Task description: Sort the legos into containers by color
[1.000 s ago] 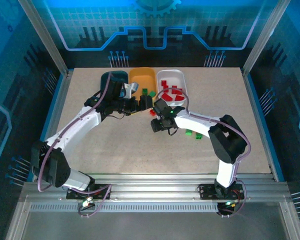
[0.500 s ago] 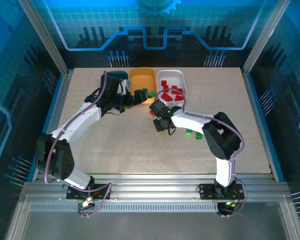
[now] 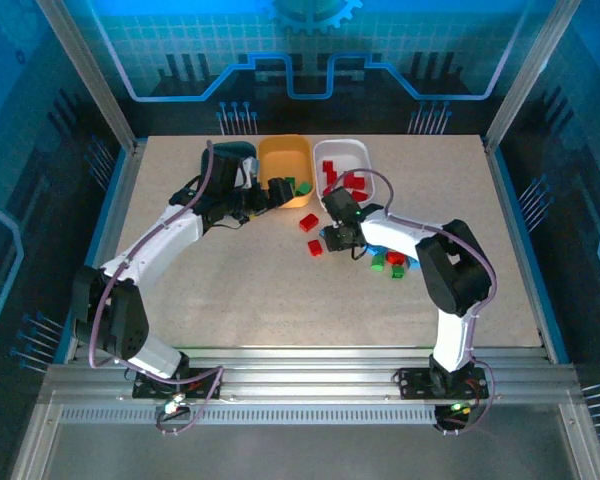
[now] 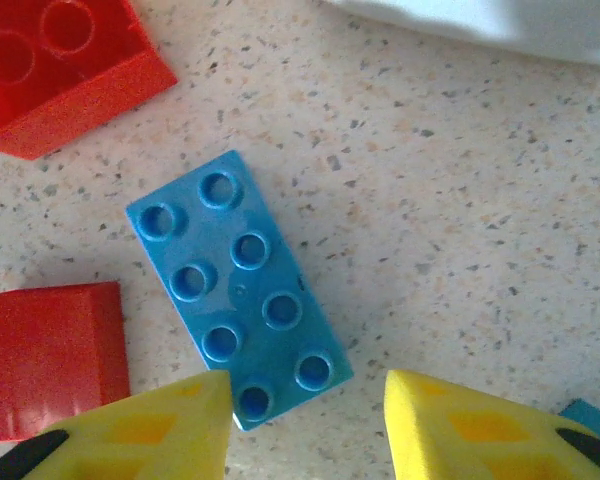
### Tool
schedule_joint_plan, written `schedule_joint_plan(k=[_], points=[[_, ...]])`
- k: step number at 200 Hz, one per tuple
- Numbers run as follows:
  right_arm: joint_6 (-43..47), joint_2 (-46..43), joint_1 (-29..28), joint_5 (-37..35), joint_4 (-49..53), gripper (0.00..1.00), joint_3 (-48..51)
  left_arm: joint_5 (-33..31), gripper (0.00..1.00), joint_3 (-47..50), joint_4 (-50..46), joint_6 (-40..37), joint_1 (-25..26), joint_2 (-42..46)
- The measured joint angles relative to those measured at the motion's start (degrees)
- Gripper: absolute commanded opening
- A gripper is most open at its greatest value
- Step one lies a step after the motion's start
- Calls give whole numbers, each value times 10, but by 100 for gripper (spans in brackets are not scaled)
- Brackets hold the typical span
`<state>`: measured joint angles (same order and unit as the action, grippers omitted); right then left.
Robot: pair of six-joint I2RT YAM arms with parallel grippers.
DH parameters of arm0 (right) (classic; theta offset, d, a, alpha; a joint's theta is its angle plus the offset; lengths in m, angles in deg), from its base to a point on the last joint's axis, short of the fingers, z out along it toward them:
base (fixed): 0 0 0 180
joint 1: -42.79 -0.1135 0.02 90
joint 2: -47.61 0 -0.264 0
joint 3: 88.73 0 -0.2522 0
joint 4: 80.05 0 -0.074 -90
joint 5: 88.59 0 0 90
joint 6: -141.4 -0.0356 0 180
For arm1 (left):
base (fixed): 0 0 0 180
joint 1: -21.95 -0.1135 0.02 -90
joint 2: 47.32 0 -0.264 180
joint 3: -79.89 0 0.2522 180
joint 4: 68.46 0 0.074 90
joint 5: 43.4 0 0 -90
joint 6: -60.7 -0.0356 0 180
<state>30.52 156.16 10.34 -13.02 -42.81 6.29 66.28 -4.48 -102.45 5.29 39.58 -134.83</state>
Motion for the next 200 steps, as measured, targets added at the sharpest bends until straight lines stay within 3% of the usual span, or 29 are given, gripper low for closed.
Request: schedule_joint_plan(k=[31,84,111,152,200], points=[[14,-7,-11,1,0,60,-4,0,99,0,0,0,0,0],[45,40,-13,-10,4,61,-58,0,99,0,0,0,0,0],[54,76,-5,-9,8,57,-73,0,99,0,0,0,0,0],[62,85,11,-10,11,32,-83,0,99,0,0,0,-2,0],[57,38,-1,-9,16,27,-61,0,99,0,0,0,-16,0]])
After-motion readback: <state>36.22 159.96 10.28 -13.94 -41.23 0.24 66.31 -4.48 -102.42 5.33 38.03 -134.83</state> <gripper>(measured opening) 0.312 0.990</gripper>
